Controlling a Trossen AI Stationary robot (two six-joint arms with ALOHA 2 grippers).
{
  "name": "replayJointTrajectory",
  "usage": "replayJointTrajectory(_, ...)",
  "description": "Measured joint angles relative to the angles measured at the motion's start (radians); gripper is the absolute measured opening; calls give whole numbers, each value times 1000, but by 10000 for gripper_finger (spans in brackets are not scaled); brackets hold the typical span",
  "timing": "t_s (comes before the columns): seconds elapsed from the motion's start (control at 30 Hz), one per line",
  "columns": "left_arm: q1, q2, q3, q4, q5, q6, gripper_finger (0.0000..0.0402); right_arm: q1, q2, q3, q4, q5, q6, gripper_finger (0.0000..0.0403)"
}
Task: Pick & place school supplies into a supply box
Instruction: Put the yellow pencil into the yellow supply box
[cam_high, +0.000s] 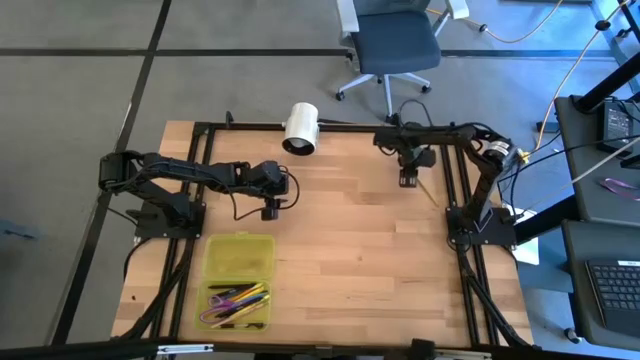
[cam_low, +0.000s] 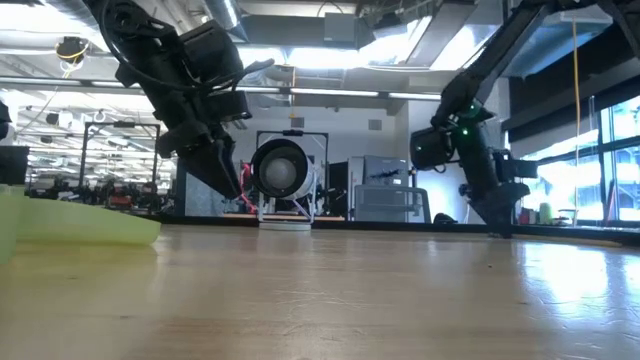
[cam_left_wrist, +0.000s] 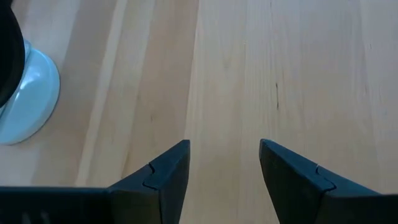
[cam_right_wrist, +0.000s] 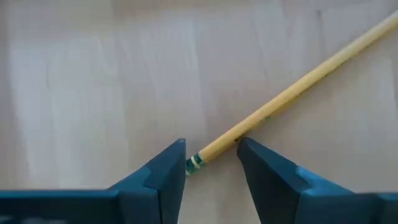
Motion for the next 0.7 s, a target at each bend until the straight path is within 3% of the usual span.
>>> replayJointTrajectory(0.43,0,0,0,-10,0,-1,185,240,3,-3,17,67,-350,164)
replayJointTrajectory(0.7,0,0,0,-11,0,-36,188,414,5,-3,16,107,-486,164)
